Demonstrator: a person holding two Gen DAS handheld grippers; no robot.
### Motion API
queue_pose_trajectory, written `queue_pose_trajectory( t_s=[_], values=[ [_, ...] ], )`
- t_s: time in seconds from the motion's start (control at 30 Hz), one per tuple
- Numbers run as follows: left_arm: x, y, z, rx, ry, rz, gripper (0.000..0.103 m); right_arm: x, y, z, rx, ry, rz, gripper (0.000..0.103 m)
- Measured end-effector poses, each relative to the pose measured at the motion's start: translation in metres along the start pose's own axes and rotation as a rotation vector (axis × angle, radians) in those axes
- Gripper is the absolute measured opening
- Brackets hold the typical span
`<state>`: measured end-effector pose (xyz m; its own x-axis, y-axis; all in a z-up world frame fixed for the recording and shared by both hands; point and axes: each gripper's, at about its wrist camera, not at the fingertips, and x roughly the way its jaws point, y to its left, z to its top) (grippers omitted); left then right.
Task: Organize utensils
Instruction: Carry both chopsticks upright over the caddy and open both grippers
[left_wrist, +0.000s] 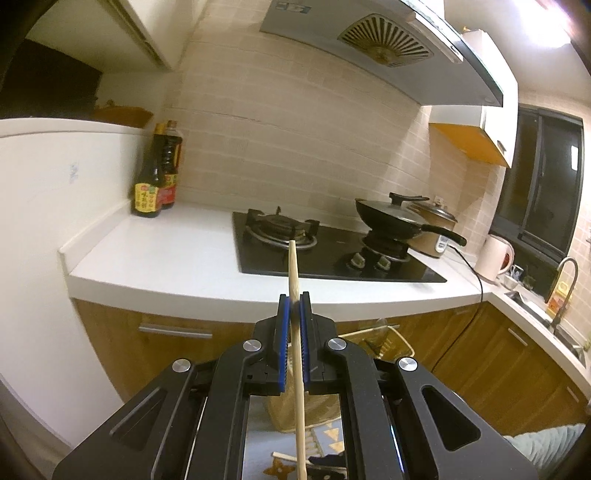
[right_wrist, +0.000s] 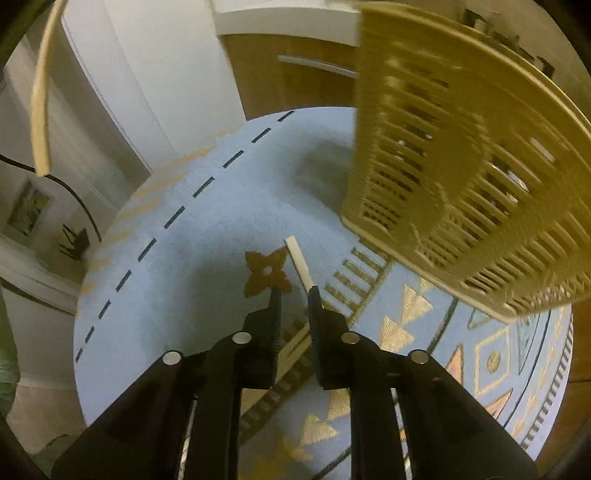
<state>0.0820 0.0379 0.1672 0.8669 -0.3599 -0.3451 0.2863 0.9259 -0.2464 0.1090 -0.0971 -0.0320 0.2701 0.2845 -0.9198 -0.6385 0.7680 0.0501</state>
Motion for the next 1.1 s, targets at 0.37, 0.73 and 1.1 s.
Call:
queue_pose_trajectory(
  t_s=[0.37,0.73,1.1],
  values=[
    [-0.003,0.015,-0.006,-0.025,0.012,0.007,0.004,0.015,-0.002,0.017,-0.011,0.006,-0.028,0.048],
    [0.001,0.013,-0.009,-0.023,0.026,0.009,0.004,0.029,0.014,0.023,-0.093,0.070,-0.051,0.004],
    [-0.004,-0.003,0.003,-0.008,-0.039,-0.042,0.004,-0.083,-0.014,0.002,0.024,-0.221,0.041,0.004]
  ],
)
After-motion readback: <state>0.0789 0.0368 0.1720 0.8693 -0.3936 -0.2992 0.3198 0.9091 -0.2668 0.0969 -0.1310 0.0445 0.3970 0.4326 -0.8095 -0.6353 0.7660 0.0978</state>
